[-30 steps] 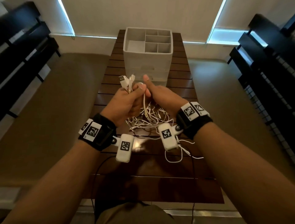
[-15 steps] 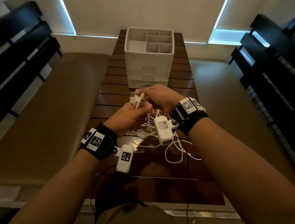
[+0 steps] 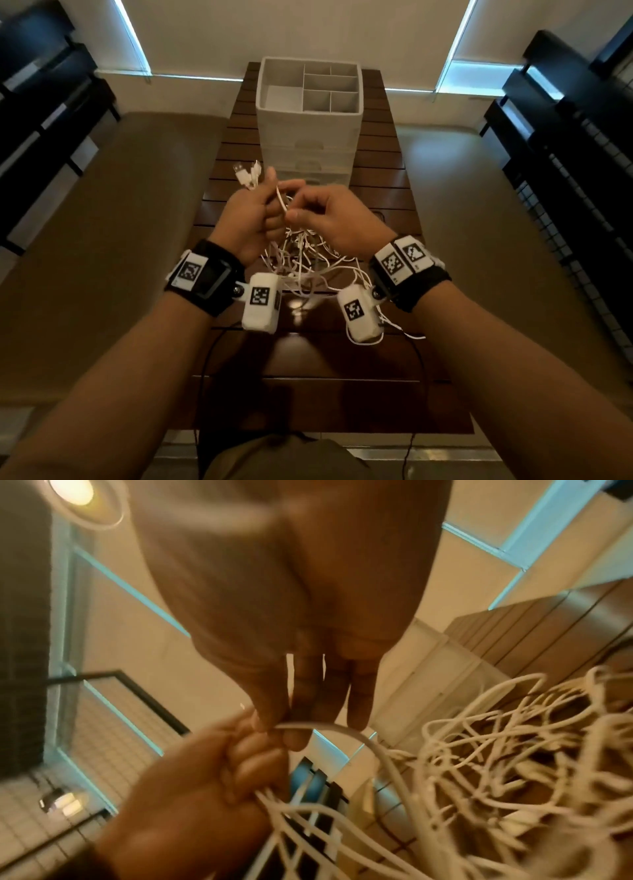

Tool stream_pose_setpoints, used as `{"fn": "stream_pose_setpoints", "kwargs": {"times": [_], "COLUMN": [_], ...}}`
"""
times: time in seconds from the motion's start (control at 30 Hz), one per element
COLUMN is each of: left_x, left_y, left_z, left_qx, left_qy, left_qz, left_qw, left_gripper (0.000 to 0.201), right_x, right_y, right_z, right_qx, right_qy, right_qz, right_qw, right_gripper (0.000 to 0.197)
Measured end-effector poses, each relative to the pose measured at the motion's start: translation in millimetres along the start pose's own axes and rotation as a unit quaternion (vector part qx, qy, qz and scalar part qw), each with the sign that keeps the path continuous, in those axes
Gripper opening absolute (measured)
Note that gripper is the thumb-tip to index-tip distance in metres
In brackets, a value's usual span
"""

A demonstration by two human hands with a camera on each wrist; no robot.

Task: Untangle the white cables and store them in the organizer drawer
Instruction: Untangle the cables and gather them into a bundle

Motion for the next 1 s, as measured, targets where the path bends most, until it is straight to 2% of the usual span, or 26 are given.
{"fn": "stream_pose_setpoints", "kwargs": {"times": [0.07,0.17,0.23,0.3,0.37,0.43,0.47,0.53,0.6,0.67,0.77,0.83,0.9,1.0], "left_x": [-4,2,8,12,16,23,26,28,25,21,20,18,15,14], "left_y": [9,11,6,-1,-13,-28,-36,-45,-47,-45,-42,-40,-36,-28], "left_z": [-3,-8,-8,-7,-5,-5,-4,2,13,24,30,29,28,20], "left_qx": [-0.008,-0.017,-0.028,-0.05,-0.083,-0.123,-0.136,-0.127,-0.098,-0.079,-0.063,-0.04,-0.024,-0.019], "left_qy": [0.008,-0.015,-0.05,-0.066,-0.075,-0.086,-0.087,-0.066,-0.019,0.019,0.047,0.059,0.066,0.053], "left_qz": [-0.028,-0.057,-0.054,-0.028,0.002,0.031,0.041,0.045,0.042,0.04,0.035,0.025,-0.003,-0.041], "left_qw": [1.0,0.998,0.997,0.996,0.994,0.988,0.986,0.989,0.994,0.996,0.996,0.997,0.998,0.998], "left_gripper": [0.044,0.037,0.035,0.036,0.037,0.038,0.038,0.039,0.043,0.047,0.045,0.043,0.046,0.05], "right_x": [9,19,18,10,-2,-13,-18,-27,-34,-38,-36,-29,-20,-3], "right_y": [14,32,35,34,27,17,13,6,1,-1,8,7,2,7], "right_z": [-4,-1,5,5,0,-5,-5,0,13,25,31,31,26,6], "right_qx": [0.065,0.087,0.025,-0.097,-0.178,-0.213,-0.232,-0.284,-0.296,-0.258,-0.152,-0.138,-0.161,-0.117], "right_qy": [-0.021,-0.054,-0.02,0.001,-0.012,-0.025,-0.014,0.044,0.116,0.151,0.16,0.191,0.184,0.093], "right_qz": [-0.018,-0.054,-0.116,-0.195,-0.22,-0.212,-0.212,-0.195,-0.136,-0.097,-0.124,-0.108,-0.077,-0.057], "right_qw": [0.997,0.993,0.993,0.976,0.959,0.953,0.949,0.938,0.938,0.949,0.967,0.966,0.967,0.987], "right_gripper": [0.01,0.015,0.034,0.059,0.071,0.065,0.055,0.034,0.023,0.018,0.018,0.017,0.018,0.016]}}
Point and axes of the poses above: each hand's wrist, its own x-axis away from the middle knuckle, its own z-axis out of the back of the hand, y = z × x, the point moved 3 cm from there along -x, towards the middle knuckle, and after that the axes turned 11 degrees about x, right-handed, at the moved point
